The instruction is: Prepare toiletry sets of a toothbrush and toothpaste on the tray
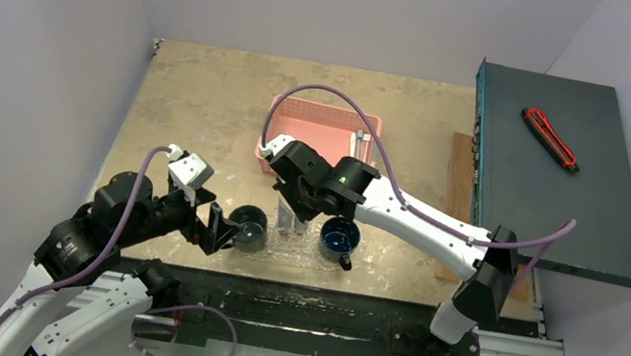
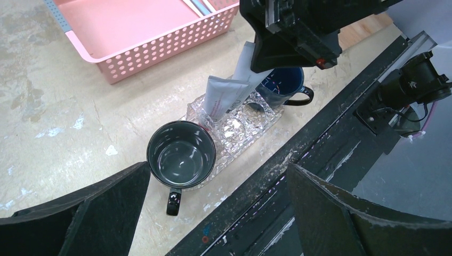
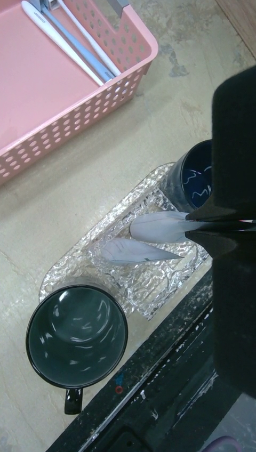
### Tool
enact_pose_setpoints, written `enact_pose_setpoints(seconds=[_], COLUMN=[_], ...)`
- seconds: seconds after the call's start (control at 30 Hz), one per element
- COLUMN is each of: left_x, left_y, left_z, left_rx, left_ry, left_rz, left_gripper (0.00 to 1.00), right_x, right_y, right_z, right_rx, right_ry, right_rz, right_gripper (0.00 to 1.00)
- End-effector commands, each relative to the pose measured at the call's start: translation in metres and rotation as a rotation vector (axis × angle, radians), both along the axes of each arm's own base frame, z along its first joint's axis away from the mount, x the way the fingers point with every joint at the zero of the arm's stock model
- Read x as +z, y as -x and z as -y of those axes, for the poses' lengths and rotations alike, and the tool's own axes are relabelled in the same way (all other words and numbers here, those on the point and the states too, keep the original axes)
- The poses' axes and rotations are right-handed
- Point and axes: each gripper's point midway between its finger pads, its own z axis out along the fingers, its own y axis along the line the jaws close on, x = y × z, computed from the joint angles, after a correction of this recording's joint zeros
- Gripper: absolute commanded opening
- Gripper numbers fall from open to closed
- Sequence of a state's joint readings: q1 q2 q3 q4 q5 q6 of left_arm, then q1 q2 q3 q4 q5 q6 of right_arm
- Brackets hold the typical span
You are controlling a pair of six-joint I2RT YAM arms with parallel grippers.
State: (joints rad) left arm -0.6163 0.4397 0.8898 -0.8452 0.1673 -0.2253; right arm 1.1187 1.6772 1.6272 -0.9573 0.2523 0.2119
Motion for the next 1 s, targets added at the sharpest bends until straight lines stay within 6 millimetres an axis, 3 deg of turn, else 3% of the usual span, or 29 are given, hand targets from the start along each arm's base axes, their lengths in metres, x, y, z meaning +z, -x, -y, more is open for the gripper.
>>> enact_pose_setpoints(seconds=[0.0,0.4,0.87,0.97], left_x=[0.006,0.005,0.003,0.002], left_y=[-0.005,-0.005,-0.006,-0.007], left_z=[0.000,0.001,-0.001,-0.001], left_rx=[0.015,0.016,0.024,0.028], left_ry=[0.017,0.014,0.006,0.004], left_rz=[0.025,0.021,0.016,0.014], left_gripper=[1.00,1.00,1.00,1.00], right_x=[0.001,-0.021,-0.024,-0.018], right_y=[-0.006,-0.006,-0.009,-0.010], right_z=[-0.005,-0.007,-0.003,-0.002], right_rx=[-0.007,-0.025,-0.052,-0.061], right_ry=[-0.026,-0.036,-0.058,-0.071], right_rz=[0.021,-0.019,-0.024,-0.011], right_gripper=[0.00,0.00,0.00,0.11])
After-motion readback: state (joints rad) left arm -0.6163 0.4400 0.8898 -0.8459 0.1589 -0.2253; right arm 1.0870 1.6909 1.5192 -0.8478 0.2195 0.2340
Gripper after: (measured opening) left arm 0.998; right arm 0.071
